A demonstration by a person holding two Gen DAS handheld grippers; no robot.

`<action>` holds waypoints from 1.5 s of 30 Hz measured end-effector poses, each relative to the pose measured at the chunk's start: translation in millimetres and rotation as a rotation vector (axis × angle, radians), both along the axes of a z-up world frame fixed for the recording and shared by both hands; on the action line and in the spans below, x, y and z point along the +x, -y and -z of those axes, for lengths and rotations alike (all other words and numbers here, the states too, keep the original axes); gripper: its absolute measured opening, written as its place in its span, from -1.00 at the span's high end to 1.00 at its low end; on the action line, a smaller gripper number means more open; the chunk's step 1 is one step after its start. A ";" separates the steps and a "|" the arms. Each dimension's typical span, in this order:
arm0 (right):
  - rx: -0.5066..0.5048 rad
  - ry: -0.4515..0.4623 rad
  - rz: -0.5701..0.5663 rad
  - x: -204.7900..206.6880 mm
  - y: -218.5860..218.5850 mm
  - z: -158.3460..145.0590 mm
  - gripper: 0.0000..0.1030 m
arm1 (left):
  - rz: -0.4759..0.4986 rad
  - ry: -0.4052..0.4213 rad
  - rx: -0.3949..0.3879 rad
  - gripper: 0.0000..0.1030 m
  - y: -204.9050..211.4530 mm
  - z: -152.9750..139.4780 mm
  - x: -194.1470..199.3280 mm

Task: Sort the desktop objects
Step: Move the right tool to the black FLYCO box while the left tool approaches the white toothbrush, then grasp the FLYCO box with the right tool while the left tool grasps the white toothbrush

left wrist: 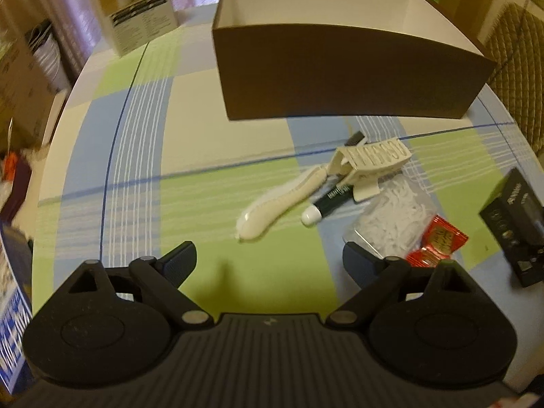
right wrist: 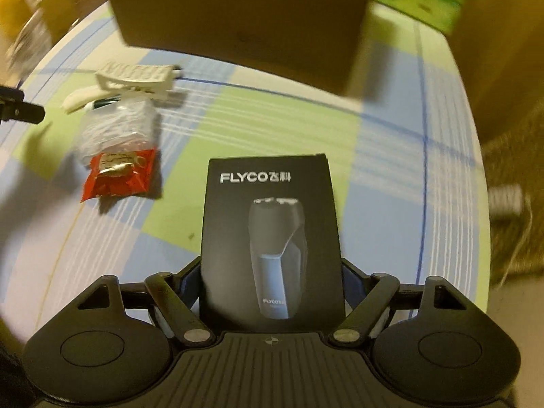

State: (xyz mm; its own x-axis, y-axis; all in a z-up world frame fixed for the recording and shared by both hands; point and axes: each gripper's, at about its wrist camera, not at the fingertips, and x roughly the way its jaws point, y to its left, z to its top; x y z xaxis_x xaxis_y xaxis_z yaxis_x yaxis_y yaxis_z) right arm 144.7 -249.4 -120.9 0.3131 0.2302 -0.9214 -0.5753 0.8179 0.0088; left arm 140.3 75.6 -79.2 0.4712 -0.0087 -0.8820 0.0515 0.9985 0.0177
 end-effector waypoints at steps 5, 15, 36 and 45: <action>0.013 -0.005 0.062 5.1 11.2 -3.0 -0.50 | 0.112 0.017 0.051 -0.43 -4.2 13.4 25.3; 0.030 -0.008 0.126 16.4 23.4 -3.6 -0.50 | 0.348 -0.010 0.099 0.07 3.4 43.1 51.6; 0.008 -0.013 0.121 21.5 20.0 -0.3 -0.50 | 0.025 -0.119 -0.033 0.60 -28.8 41.3 -18.6; 0.003 -0.002 0.116 18.9 18.8 1.1 -0.50 | -0.012 -0.113 -0.066 0.45 -18.8 40.2 -35.2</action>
